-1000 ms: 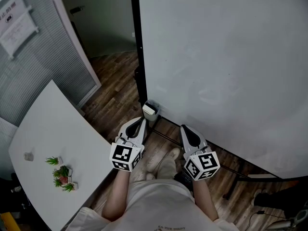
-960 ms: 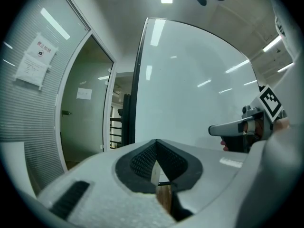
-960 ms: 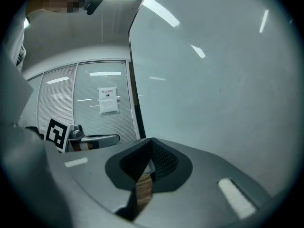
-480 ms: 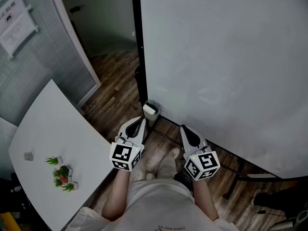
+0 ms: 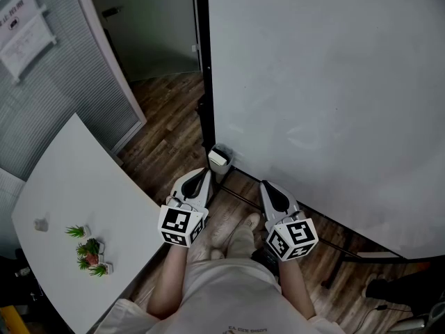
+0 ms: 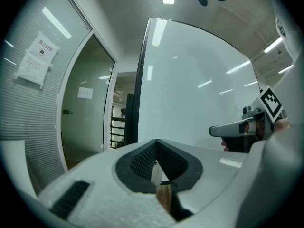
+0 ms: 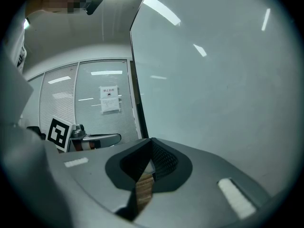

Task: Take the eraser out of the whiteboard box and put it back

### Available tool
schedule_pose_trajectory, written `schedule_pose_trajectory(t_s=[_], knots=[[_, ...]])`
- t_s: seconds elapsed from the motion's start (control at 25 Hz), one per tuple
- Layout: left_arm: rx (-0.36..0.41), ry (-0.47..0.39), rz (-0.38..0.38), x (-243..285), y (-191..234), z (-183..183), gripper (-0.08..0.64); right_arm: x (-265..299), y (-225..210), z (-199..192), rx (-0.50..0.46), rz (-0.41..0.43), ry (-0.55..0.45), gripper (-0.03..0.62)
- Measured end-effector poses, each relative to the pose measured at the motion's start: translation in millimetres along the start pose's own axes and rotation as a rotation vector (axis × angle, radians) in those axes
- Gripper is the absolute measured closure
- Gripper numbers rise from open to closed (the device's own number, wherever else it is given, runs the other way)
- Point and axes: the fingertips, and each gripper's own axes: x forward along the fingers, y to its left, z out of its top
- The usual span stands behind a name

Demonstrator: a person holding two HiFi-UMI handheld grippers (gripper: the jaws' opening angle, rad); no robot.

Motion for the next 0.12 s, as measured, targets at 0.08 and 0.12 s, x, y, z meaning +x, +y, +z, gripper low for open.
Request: schedule_pose_trajectory(t_s=[0.08,0.12], knots=[[0.000,-0.001,0.001,-2.0,0.7,0.3,0.561,-0.4,1.5,0.0,0.000,0.001,0.000,0.581],[0.000,-0.001,0.002,-3.0,1.1,0.5,0.561,-0.6,2.3,0.0,0.000,0.001,-0.001,0.581]])
